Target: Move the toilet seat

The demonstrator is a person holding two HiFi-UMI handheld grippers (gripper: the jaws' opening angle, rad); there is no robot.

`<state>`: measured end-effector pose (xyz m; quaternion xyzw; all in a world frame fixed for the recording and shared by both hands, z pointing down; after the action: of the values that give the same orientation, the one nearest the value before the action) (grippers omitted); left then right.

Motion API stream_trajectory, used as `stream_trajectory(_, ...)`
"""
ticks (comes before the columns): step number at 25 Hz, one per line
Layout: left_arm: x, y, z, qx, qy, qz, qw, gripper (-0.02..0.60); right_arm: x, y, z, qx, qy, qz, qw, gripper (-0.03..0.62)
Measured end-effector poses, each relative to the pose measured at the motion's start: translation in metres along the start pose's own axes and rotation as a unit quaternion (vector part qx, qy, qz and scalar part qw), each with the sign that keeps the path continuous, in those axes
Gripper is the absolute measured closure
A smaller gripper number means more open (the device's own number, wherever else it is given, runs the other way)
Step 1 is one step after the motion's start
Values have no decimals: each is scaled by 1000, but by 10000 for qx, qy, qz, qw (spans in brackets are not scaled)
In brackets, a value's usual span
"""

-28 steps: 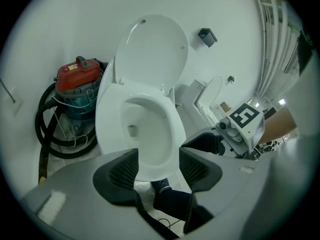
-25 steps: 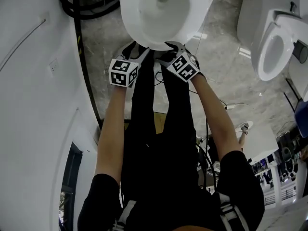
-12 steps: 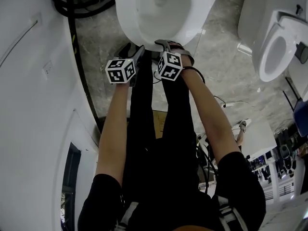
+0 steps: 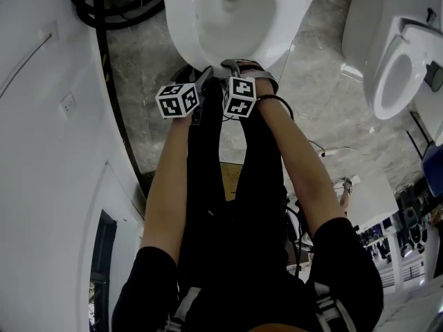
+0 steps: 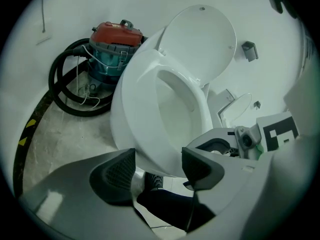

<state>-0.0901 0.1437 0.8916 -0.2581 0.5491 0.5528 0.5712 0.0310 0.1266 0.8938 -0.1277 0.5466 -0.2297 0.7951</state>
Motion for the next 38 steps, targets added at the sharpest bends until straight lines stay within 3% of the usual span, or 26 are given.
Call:
stream_trajectory(3,-1,1,-3,121,-10,-22,9999,288,0,1,-1,225,150,212,9994,388)
stream_trajectory(14,22,-6,-16,116,164,28,9998,292,28,15,-16,98,129,101,9998,395)
stream_trajectory(24,51,-22,-25,502,181,-78,9985,309,62,28,-26,-17,97,-27,9999,396)
stream_trajectory(38,88,-36,-41,954,37,260,9951,348,109,41,-40,-88,-64,-119,9999,404)
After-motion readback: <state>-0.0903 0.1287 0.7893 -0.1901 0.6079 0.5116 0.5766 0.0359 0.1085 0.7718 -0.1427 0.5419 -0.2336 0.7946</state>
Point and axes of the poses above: the fingertips, and each gripper's own axes: x backward along the fingers, y to its left, z out of its underside, the point moved 8 cm from there along x, backward along the fingers, and after that the axes turned 15 degrees about -z, right-handed, at the moved point
